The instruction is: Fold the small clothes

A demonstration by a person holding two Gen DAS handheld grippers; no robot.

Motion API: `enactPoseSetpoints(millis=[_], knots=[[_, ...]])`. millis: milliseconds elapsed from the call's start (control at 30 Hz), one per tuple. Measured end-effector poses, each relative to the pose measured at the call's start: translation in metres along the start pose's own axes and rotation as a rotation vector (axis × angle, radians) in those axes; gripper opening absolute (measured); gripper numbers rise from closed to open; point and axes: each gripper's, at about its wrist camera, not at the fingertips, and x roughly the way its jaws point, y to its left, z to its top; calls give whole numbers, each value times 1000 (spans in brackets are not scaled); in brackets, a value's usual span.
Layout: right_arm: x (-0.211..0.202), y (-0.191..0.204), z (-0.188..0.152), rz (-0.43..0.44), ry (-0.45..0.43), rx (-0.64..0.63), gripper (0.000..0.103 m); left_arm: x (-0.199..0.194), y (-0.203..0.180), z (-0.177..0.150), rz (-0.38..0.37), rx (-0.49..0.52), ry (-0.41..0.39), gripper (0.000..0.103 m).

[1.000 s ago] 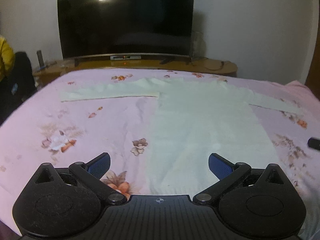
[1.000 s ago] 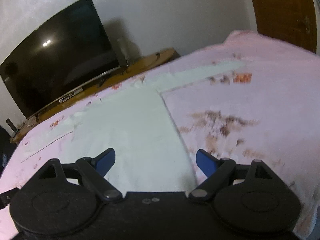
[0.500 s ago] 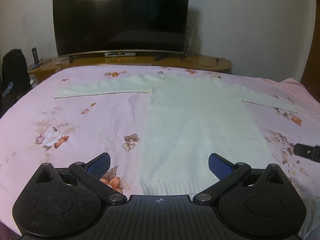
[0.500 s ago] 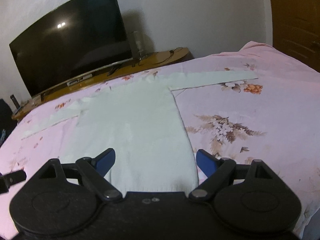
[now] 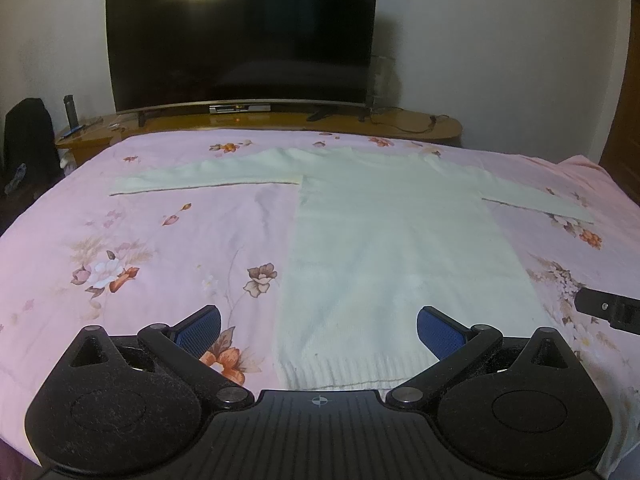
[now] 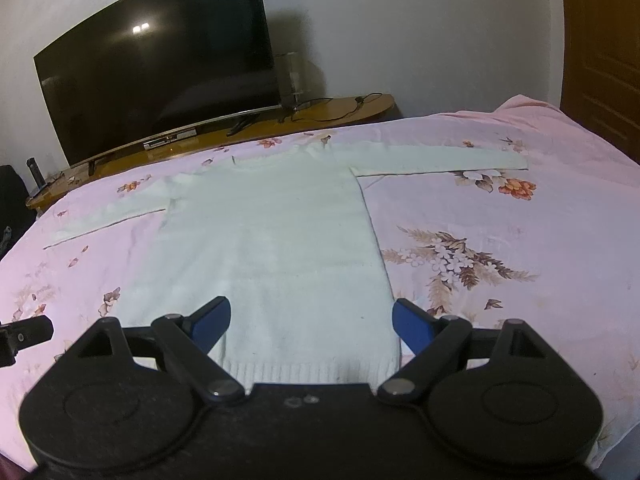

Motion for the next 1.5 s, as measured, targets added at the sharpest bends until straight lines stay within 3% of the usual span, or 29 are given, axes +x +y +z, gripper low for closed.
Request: enactPoseSetpoints(millis=[767,1500], knots=[[-7,5,0,-7,-14,-22,88,-5,0,-1,-5,3,-7,103],[-5,30,-28,50,82,-79,88,-5,11,-35,11,-24,60,103]])
